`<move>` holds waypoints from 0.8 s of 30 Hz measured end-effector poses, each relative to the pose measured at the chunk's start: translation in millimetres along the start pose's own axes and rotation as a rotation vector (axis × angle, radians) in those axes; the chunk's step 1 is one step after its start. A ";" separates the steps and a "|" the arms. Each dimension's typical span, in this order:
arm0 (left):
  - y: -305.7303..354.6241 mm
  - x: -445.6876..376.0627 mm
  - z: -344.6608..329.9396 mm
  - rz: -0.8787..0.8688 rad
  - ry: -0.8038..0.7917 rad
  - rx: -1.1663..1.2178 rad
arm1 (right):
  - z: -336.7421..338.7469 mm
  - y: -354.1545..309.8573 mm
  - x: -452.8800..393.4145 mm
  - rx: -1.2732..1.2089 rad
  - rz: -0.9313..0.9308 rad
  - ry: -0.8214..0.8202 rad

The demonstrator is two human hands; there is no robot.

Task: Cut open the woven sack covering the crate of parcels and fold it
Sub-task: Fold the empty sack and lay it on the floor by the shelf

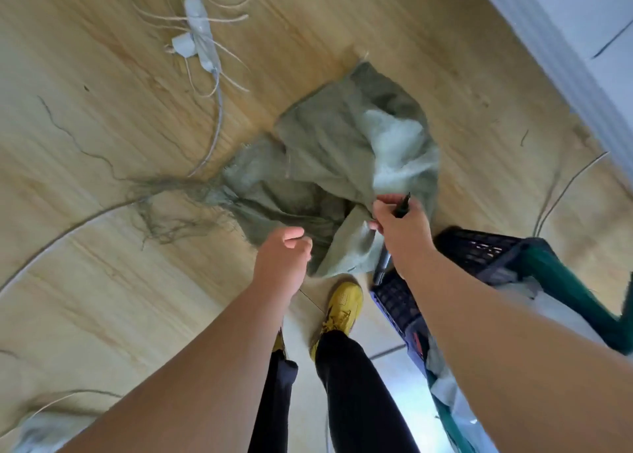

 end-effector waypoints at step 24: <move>190.4 317.7 16.4 -0.377 -0.062 0.305 | 85.6 -123.9 367.9 0.088 0.105 -0.509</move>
Point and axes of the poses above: each hand's wrist, its own x-axis away from the middle knuckle, its own z-axis out of the back of the hand, y = z × x, the point moved 3 cm from there along -x, towards the middle knuckle, and after that the axes turned 11 degrees about -y, right-handed, at the moved point
